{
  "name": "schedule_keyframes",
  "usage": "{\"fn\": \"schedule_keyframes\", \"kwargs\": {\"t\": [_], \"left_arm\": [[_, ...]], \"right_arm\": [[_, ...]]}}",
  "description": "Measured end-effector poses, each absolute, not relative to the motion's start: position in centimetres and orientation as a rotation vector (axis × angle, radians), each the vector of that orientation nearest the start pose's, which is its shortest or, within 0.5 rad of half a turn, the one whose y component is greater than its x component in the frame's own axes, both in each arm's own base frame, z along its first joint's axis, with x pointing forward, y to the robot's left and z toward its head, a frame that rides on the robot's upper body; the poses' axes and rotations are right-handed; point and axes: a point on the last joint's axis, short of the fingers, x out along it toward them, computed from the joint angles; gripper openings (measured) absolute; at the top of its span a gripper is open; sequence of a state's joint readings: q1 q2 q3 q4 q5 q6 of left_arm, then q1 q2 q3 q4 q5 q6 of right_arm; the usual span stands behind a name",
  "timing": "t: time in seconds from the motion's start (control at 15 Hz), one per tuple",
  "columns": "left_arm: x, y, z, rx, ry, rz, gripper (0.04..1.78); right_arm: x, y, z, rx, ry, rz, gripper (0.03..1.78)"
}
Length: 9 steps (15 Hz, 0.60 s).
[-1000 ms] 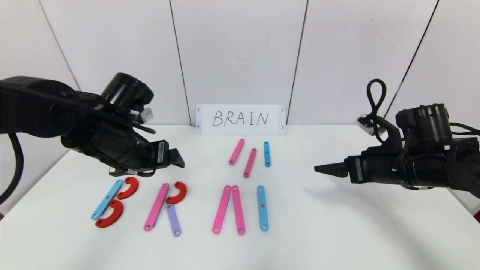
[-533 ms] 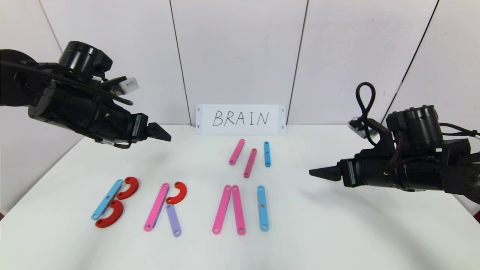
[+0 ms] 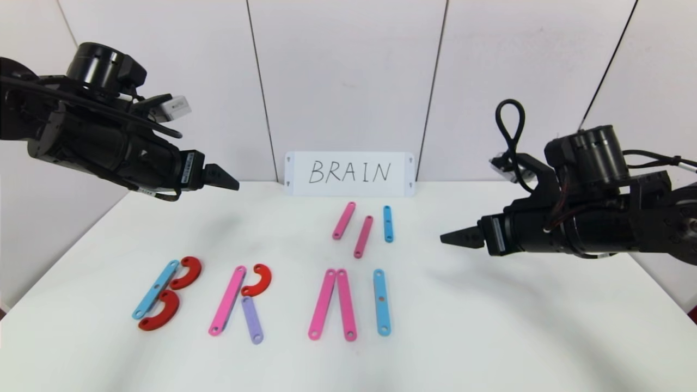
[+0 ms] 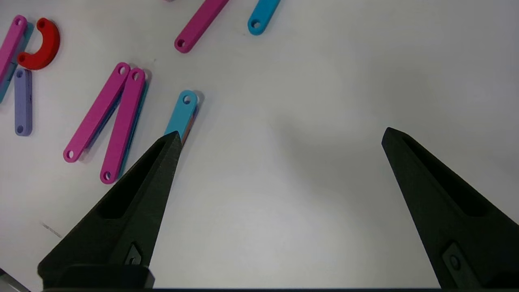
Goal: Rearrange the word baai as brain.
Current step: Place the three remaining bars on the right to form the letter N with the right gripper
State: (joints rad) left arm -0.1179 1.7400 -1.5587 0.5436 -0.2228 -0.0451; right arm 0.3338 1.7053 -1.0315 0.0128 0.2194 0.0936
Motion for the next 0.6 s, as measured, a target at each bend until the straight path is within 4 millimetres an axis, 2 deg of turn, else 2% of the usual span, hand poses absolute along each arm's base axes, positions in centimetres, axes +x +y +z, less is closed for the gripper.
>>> {"fn": "schedule_keyframes", "kwargs": {"t": [0.27,0.6], "left_arm": [[30.6,-4.1,27.5,-0.08,0.719,-0.309,1.74],[30.1,-4.1,28.0,-0.08,0.706,-0.311,1.74]], "right_arm": [[29.9,13.0,20.4,0.004,0.719,0.474,1.73],[33.6,18.5,20.0,-0.032,0.675,0.431,1.73]]}}
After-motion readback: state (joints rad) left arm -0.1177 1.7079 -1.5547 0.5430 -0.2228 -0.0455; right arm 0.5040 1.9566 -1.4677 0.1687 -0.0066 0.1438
